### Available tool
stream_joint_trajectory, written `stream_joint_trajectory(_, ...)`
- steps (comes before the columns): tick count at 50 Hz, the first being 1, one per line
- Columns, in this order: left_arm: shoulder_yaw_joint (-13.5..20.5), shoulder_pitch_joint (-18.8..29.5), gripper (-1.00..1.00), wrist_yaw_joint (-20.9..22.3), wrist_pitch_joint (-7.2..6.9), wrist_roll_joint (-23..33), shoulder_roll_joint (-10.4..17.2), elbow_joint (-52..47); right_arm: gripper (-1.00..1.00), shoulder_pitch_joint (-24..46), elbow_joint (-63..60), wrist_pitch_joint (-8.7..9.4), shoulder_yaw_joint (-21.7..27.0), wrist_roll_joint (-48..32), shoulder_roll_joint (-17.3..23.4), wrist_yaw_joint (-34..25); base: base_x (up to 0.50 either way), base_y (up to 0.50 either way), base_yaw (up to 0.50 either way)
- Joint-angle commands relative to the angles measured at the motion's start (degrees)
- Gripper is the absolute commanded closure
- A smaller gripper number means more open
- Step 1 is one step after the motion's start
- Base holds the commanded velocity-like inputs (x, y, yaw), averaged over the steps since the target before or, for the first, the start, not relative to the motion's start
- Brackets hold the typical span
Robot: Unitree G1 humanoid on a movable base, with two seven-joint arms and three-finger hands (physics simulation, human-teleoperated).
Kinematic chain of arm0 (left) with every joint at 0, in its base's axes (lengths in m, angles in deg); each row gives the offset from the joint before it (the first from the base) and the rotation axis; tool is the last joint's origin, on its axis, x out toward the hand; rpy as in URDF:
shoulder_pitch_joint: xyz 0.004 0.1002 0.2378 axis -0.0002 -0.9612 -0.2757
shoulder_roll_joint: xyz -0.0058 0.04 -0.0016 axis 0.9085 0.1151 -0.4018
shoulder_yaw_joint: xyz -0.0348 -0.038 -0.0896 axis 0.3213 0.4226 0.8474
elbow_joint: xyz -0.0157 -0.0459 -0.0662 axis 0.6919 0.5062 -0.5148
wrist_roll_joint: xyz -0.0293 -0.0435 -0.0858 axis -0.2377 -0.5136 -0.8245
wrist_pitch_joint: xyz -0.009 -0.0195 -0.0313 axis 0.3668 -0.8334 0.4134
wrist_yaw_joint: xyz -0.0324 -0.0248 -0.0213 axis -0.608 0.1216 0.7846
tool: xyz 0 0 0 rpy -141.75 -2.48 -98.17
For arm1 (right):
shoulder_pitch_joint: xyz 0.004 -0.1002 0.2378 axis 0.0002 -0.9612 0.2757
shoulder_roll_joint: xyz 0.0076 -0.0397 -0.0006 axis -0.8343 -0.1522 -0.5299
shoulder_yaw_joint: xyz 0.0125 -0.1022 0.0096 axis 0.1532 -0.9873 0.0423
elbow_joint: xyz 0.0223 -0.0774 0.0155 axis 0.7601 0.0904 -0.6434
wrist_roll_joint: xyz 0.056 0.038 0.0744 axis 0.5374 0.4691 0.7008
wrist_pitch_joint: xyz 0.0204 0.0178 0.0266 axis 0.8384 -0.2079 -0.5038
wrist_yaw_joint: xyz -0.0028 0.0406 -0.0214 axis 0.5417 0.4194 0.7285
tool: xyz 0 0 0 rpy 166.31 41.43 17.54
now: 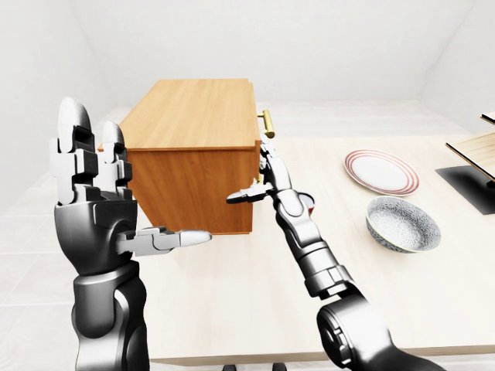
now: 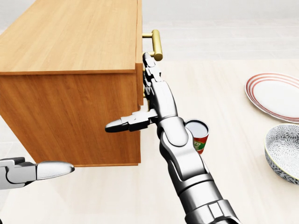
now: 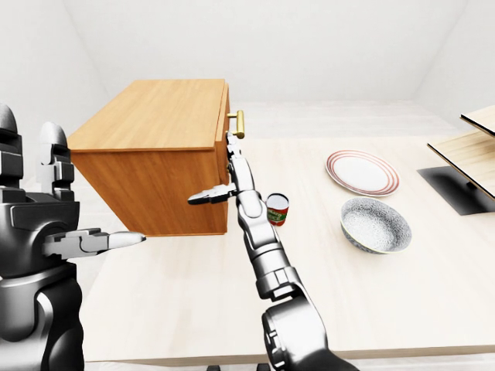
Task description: Close the top drawer of the cabinet.
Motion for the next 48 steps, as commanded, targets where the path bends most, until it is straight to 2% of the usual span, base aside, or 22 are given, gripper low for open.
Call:
stream_joint_trajectory(1,0.0,0.3,-1.00,0.0,0.00,-0.2,0.0,0.1,-1.00,1.8,7.6,-1.59,-3.0,0.6,-3.7,-3.8,0.00,0.00,0.00)
stream_joint_trajectory(33,-0.1,0.2,-1.00,-0.2,0.00,-0.2,0.1,-0.1,-1.00,4.2,13.5,-1.59,-3.0,1.4,-6.9,-4.4,0.00,0.00,0.00)
stream_joint_trajectory(37,0.0,0.2,-1.00,-0.1,0.00,-0.3,0.0,0.3,-1.00,3.9,13.5,-1.59,-2.6,1.3,-6.1,-4.3,0.01,0.00,0.01)
stream_joint_trajectory(41,0.0,0.4,-1.00,-0.2,0.00,-0.3,0.1,0.1,-1.00,3.9,13.0,-1.59,-0.8,1.6,-3.1,-3.1,0.01,0.00,0.01)
stream_joint_trajectory(44,0.0,0.4,-1.00,-0.2,0.00,-0.3,0.1,0.1,-1.00,4.0,13.1,-1.59,-0.9,1.7,-3.0,-3.1,0.01,0.00,0.01)
stream_joint_trajectory(45,0.1,0.3,-1.00,-0.2,0.00,-0.3,0.1,0.2,-1.00,1.5,11.4,-1.59,2.1,2.7,0.9,-1.8,0.01,0.00,0.01)
stream_joint_trajectory(48,0.1,0.4,-1.00,-0.3,0.00,-0.2,0.1,0.5,-1.00,-3.4,8.1,-1.59,2.5,2.8,3.4,0.1,0.00,0.00,0.00)
